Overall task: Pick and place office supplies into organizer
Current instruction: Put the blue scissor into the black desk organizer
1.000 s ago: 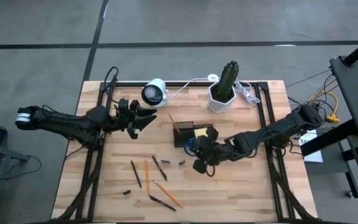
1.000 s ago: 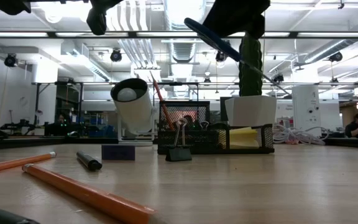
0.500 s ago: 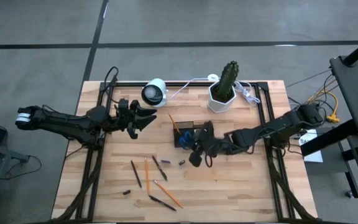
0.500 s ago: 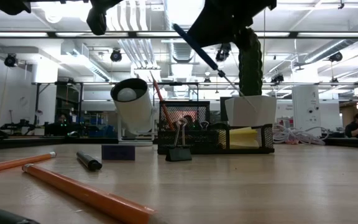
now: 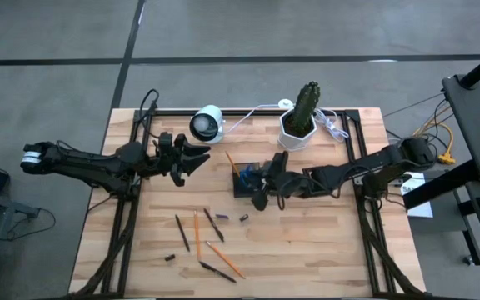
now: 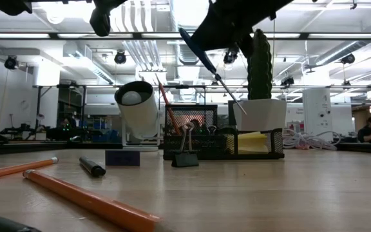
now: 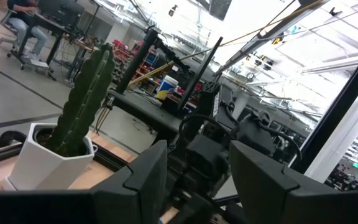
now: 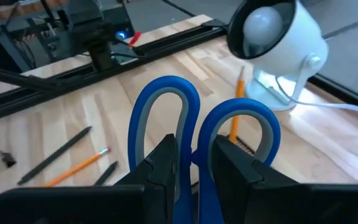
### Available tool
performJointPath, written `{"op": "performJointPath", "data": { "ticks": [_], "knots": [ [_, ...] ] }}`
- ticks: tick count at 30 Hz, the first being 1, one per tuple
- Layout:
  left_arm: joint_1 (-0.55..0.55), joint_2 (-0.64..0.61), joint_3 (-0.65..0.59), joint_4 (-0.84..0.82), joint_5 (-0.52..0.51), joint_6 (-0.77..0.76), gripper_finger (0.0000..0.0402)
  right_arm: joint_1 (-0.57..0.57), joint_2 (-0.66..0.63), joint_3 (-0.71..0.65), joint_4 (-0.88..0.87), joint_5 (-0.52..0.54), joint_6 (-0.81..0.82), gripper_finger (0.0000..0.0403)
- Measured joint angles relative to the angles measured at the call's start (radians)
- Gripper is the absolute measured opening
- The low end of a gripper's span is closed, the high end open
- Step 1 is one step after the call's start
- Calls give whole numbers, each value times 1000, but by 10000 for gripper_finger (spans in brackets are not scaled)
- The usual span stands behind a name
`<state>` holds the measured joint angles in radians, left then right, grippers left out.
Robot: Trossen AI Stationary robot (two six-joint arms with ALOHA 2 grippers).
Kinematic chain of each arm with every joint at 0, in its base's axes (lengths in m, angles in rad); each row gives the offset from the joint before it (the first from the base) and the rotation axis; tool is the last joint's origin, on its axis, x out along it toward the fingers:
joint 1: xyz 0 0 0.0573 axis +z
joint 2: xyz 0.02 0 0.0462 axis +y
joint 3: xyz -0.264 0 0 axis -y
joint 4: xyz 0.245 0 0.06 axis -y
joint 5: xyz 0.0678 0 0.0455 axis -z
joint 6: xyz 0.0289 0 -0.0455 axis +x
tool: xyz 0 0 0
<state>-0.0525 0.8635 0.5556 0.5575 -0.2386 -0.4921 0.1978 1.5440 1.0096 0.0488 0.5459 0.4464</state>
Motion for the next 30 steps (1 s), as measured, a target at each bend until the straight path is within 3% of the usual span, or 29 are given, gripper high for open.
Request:
{"op": "performJointPath", "data": {
  "ticks": [30],
  "knots": [
    [-1, 0, 0, 0, 0, 0, 157, -131, 1, 0, 234, -4, -118, 69]
  ]
}}
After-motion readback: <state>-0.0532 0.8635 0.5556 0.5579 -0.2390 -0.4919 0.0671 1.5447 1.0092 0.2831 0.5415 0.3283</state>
